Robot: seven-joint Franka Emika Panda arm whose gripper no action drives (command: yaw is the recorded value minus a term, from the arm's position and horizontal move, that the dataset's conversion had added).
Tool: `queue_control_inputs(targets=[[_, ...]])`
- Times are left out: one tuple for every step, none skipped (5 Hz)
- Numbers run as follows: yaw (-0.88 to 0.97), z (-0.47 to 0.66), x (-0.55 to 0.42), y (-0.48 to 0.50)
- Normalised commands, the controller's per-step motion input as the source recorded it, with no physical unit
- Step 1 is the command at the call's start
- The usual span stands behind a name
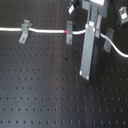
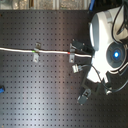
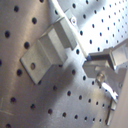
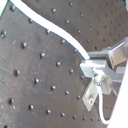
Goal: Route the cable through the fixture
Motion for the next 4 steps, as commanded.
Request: queue_control_inputs(targets=[[-0.01, -0.04, 0.000, 0.000], [-0.13, -0.45, -0.020, -0.028], [-0.19, -0.33, -0.018, -0.053], [-0.38, -0.19, 0.036, -0.177]])
